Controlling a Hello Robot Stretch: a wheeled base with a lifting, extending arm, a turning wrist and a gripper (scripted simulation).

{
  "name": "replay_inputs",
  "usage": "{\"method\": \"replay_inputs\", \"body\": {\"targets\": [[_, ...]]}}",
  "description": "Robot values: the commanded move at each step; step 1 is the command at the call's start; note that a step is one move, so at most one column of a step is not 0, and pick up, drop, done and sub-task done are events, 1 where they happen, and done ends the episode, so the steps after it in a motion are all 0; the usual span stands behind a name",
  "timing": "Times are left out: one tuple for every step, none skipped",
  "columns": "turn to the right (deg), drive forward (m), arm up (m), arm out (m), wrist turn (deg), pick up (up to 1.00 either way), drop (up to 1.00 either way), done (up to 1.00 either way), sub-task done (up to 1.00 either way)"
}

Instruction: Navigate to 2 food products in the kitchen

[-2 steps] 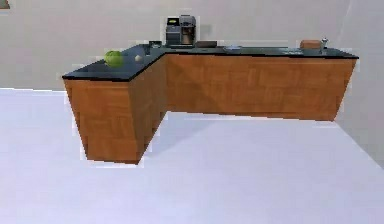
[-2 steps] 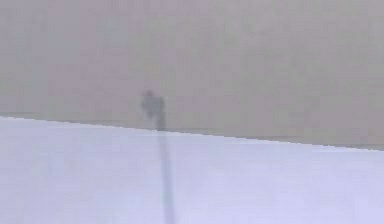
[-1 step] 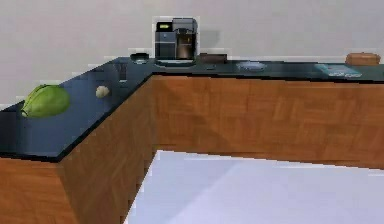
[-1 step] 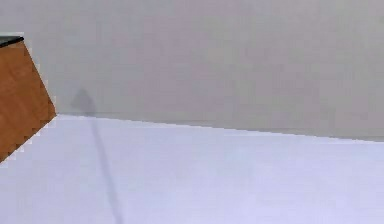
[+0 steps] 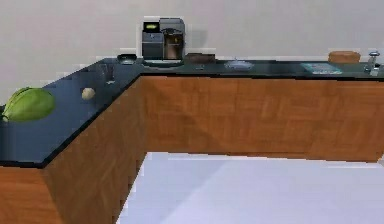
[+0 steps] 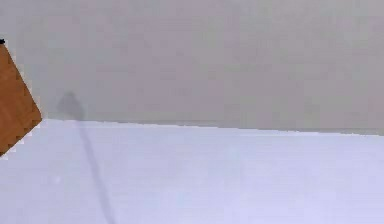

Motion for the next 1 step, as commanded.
{"method": "replay_inputs", "body": {"targets": [[0.0, 0.65, 0.0, 0.0, 0.0, 0.0, 0.0, 0.0, 0.0]]}}
